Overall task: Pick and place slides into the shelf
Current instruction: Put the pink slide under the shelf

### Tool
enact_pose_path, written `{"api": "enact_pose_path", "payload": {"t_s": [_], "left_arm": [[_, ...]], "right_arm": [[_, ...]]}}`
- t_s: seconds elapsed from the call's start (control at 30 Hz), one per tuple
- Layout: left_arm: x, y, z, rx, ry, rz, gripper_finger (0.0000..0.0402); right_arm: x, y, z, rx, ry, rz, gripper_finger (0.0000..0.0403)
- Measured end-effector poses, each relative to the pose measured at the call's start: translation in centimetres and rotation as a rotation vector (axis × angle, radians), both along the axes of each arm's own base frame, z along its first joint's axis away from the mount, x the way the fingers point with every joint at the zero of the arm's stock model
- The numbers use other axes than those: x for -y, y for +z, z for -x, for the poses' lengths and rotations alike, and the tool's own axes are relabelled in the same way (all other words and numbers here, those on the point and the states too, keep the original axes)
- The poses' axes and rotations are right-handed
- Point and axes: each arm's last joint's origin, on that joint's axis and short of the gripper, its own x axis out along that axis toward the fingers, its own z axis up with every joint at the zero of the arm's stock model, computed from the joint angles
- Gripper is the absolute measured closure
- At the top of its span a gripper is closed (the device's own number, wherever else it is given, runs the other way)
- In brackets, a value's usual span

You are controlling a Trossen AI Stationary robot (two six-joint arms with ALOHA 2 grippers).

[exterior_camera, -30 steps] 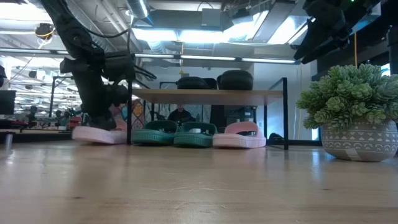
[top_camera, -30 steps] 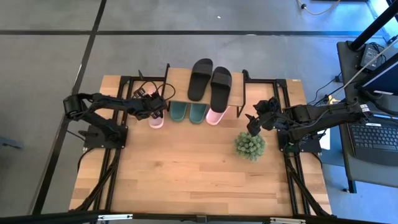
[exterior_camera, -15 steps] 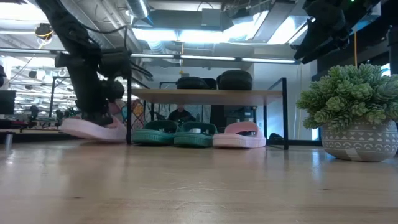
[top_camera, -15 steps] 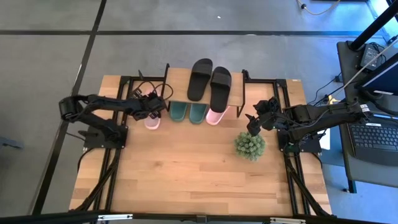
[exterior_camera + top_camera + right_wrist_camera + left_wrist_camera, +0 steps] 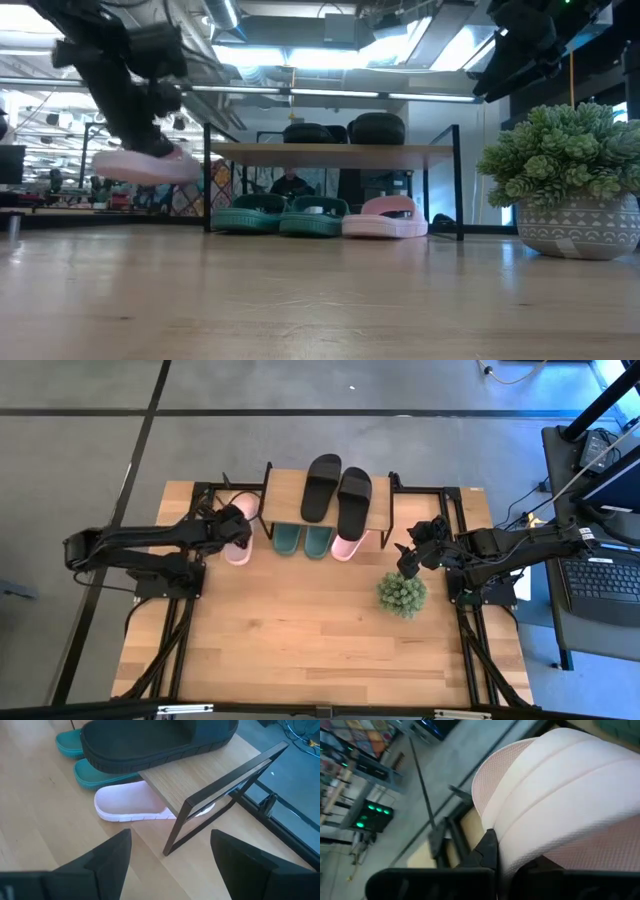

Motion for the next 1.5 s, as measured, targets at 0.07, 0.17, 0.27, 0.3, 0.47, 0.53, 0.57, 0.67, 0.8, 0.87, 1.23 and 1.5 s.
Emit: {"api": "enact_pose_path", "payload": {"t_s": [0.07, 0.17, 0.27, 0.3, 0.47, 0.53, 0.57, 0.67, 0.8, 0.87, 1.23, 1.5], "left_arm": [[0.4, 0.7, 0.5, 0.021, 0.013, -0.053, 0.0399], [1.0, 2.2, 0.9, 0.100, 0.007, -0.103, 0.0399], [1.5, 4.0, 1.1, 0.171, 0.002, -0.167, 0.0399], [1.7, 4.6, 1.2, 0.197, -0.004, -0.179, 0.0399], [2.5, 7.5, 1.1, 0.293, -0.062, -0.209, 0.0399], [2.8, 8.4, 0.9, 0.322, -0.084, -0.214, 0.0399], [2.9, 8.9, 0.8, 0.337, -0.095, -0.215, 0.0399], [3.4, 10.3, 0.0, 0.392, -0.149, -0.217, 0.0399], [4.4, 11.3, -2.0, 0.496, -0.309, -0.187, 0.0399], [4.8, 11.6, -3.0, 0.541, -0.390, -0.175, 0.0399], [5.5, 9.9, -8.8, 0.565, -0.516, -0.183, 0.0399], [5.0, 9.1, -10.8, 0.639, -0.591, -0.144, 0.0399]], "right_arm": [[0.0, 0.0, 0.0, 0.000, 0.000, 0.000, 0.0130], [0.0, 0.0, 0.0, -0.001, 0.001, 0.001, 0.0130], [0.0, 0.0, 0.0, -0.002, 0.002, 0.002, 0.0130], [0.0, 0.0, 0.0, -0.002, 0.002, 0.002, 0.0130], [0.0, 0.0, 0.0, -0.014, 0.017, 0.015, 0.0130], [0.0, 0.0, 0.0, -0.011, 0.018, 0.016, 0.0130], [0.0, 0.0, 0.0, -0.012, 0.018, 0.016, 0.0130], [0.0, 0.0, -0.1, -0.017, 0.026, 0.023, 0.0130], [-0.1, 0.5, -0.5, -0.023, 0.109, 0.094, 0.0130], [-0.2, 0.8, -1.0, -0.024, 0.191, 0.142, 0.0130], [-2.8, 2.2, -5.0, 0.088, 0.789, 0.374, 0.0128], [-4.9, -0.4, -8.9, 0.000, 0.945, 0.549, 0.0098]]}}
